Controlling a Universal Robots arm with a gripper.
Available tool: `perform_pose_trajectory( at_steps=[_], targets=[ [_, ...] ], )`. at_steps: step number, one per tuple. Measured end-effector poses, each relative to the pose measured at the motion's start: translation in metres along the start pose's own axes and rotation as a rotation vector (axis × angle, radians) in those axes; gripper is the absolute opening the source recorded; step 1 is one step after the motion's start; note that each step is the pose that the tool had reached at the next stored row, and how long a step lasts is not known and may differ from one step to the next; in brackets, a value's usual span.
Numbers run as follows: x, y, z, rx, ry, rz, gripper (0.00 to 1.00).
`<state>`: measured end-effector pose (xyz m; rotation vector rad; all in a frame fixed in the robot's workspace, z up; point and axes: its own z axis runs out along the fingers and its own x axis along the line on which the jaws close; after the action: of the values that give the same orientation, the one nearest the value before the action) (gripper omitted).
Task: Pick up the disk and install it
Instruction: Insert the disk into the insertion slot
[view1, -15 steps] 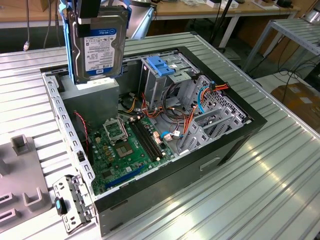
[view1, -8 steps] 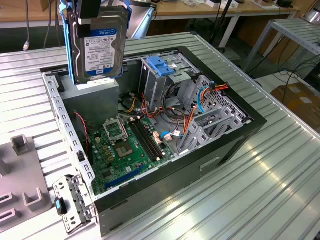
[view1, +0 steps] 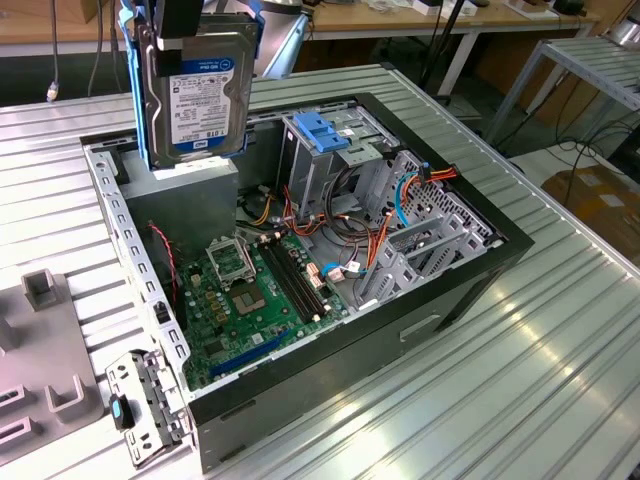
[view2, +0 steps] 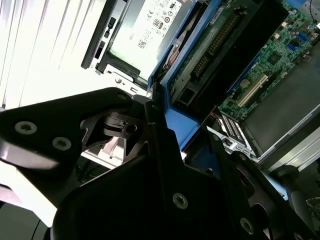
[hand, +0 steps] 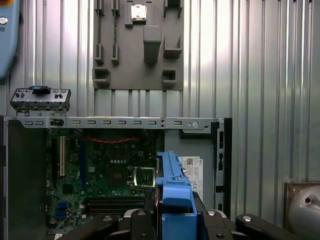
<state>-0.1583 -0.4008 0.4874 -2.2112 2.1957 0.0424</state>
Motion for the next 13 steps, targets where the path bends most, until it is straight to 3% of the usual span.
perform_pose_trajectory(
  at_steps=[13],
  targets=[
    [0.0022,0.0,0.0,0.0001,-0.0001,0.0,0.37]
  ],
)
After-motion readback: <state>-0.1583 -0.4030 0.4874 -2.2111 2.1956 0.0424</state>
